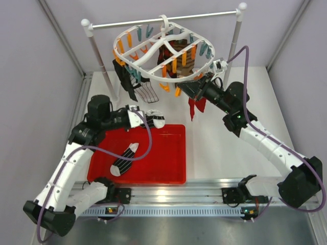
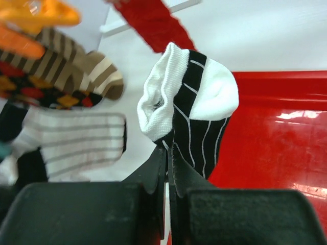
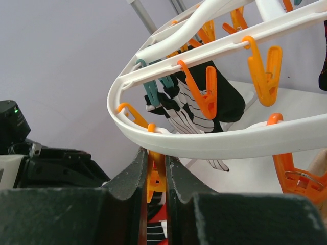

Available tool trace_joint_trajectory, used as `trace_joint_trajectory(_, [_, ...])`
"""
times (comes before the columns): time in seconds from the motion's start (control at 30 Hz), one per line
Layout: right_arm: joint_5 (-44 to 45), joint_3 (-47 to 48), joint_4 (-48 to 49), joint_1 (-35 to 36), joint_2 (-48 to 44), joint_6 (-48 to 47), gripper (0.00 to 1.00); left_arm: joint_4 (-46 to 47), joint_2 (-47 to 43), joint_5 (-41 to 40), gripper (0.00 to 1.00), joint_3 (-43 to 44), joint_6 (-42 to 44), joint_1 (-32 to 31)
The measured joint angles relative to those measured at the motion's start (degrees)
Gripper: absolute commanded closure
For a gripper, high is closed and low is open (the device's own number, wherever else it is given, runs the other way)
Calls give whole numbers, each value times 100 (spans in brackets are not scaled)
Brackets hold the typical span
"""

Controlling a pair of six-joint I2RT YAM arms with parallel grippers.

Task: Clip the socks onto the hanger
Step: Clamp the sock onto the hanger.

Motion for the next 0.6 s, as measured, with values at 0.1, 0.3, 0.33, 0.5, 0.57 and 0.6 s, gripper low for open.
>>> trace_joint_trajectory(0.1, [-39, 0, 0, 0, 0, -2, 100, 146, 188, -306, 100, 7, 92, -704])
trace_joint_trajectory(0.3, [-111, 0, 2, 0, 0, -20, 100, 678, 688, -732, 100, 151, -31, -1281])
trace_joint_trajectory(0.33, [-131, 0, 4, -7, 0, -35, 100, 769, 787, -769, 100, 208, -74, -1318])
trace_joint_trajectory(0.5, [-173, 0, 37, -9, 0, -39, 100, 1224, 1191, -953, 100, 435, -234, -1451])
trace_joint_trajectory(0.57, [-190, 0, 68, -9, 0, -39, 100, 1364, 1276, -986, 100, 455, -260, -1482])
trace_joint_trajectory(0.6, [-197, 0, 83, -9, 0, -39, 100, 1410, 1309, -1001, 100, 459, -273, -1495])
